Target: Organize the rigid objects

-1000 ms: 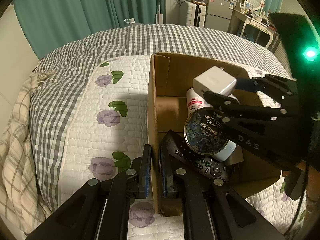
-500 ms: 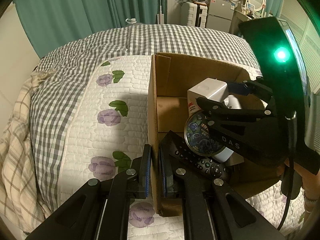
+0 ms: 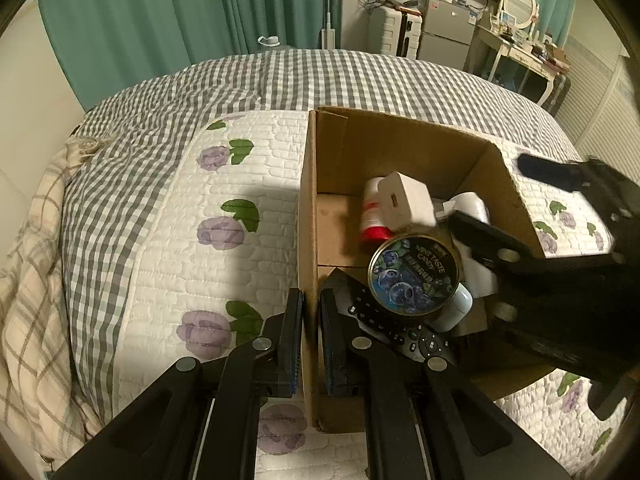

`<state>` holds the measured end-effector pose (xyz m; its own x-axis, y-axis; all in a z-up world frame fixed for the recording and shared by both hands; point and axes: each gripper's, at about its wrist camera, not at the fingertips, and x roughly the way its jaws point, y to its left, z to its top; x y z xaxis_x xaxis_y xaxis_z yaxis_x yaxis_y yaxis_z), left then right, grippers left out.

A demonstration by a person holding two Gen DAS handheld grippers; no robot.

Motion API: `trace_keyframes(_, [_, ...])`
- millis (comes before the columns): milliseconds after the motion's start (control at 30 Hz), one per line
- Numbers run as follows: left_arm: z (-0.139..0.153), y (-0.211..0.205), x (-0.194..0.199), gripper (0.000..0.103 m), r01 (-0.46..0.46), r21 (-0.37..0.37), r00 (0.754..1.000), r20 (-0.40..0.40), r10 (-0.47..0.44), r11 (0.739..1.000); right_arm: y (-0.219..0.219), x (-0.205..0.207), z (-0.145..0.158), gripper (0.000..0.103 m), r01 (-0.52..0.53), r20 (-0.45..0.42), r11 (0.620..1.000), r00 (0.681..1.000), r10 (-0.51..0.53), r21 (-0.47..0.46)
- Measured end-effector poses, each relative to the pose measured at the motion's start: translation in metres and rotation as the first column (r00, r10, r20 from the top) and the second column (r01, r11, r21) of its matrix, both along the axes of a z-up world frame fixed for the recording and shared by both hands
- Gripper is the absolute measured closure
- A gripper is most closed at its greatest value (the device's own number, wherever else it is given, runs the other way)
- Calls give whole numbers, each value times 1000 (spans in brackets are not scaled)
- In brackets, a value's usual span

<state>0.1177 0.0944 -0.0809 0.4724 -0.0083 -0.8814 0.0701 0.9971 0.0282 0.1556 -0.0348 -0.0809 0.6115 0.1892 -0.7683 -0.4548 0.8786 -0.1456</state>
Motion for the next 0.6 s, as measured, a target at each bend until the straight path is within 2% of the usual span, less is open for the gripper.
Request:
trace_keyframes(200, [9,3,-3,95,-26,-24,1000,-6,26,999,-21,-18,20,12,48,77,998,996,-45,-32])
trace_keyframes(300, [28,2,-9,95,-37,-23,999,14,37,999,-37,-31,36,12,79,97,997,992,-77,-18])
trace_keyframes(467, [84,-19,-37,94,9,-3,992,129,-8,1000,-71,-64,76,12,126,172,991,976,-131,35])
trace_keyframes(567, [119,-38,-60,85,48,-3,973,225,-46,999,-92,-89,102,11,165,232,984,957,-175,63])
trace_keyframes(600, [128,-43,-67,79,59,-6,966,254,-55,998,-98,-98,110,10,175,255,982,949,-188,72])
